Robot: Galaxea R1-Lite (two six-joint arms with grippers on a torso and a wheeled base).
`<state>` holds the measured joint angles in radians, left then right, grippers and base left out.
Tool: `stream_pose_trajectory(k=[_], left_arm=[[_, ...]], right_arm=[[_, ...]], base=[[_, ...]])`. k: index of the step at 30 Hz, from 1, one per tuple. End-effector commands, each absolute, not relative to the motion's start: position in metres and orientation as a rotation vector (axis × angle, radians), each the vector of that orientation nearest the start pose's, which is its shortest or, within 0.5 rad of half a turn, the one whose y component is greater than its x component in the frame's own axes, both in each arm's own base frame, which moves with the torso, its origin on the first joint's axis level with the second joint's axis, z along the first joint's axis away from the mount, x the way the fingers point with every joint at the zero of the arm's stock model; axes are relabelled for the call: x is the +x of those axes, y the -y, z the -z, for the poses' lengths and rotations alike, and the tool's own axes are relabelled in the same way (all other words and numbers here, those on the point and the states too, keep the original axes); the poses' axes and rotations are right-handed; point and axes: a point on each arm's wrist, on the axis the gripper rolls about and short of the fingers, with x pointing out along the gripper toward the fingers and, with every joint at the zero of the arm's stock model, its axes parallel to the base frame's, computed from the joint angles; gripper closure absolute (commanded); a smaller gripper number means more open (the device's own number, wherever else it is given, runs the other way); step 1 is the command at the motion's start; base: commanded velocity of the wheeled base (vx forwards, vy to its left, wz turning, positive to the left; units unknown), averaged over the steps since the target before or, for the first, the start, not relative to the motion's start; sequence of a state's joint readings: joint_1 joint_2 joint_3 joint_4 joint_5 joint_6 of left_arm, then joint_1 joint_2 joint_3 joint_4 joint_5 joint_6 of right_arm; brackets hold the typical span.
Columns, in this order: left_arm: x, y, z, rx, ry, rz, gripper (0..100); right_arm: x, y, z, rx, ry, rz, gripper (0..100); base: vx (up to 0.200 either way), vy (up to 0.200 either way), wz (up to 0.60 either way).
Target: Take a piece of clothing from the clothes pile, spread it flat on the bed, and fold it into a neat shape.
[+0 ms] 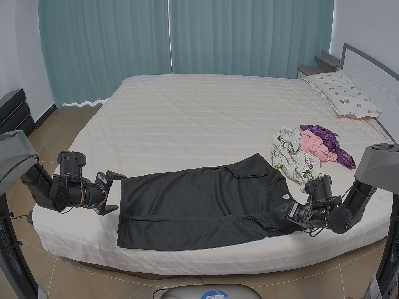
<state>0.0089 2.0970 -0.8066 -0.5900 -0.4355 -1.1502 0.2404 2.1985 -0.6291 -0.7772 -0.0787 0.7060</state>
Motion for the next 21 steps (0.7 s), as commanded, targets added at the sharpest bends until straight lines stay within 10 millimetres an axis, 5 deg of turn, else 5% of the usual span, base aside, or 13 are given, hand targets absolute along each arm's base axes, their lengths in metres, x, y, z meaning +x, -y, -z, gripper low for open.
stream_pose_trajectory(k=[1, 21], left_arm=[[0.349, 0.006, -0.047, -1.24, -0.857, -0.034, 0], [0.348, 0.006, -0.047, -1.24, -0.859, -0.035, 0]], right_arm=[[0.323, -0.065, 0.017, 0.563, -0.814, 0.166, 0], [0.335, -0.05, 0.033, 0.66, -0.782, 0.136, 0]], base=[[0.0, 0.0, 0.0], [0.0, 0.0, 0.0]])
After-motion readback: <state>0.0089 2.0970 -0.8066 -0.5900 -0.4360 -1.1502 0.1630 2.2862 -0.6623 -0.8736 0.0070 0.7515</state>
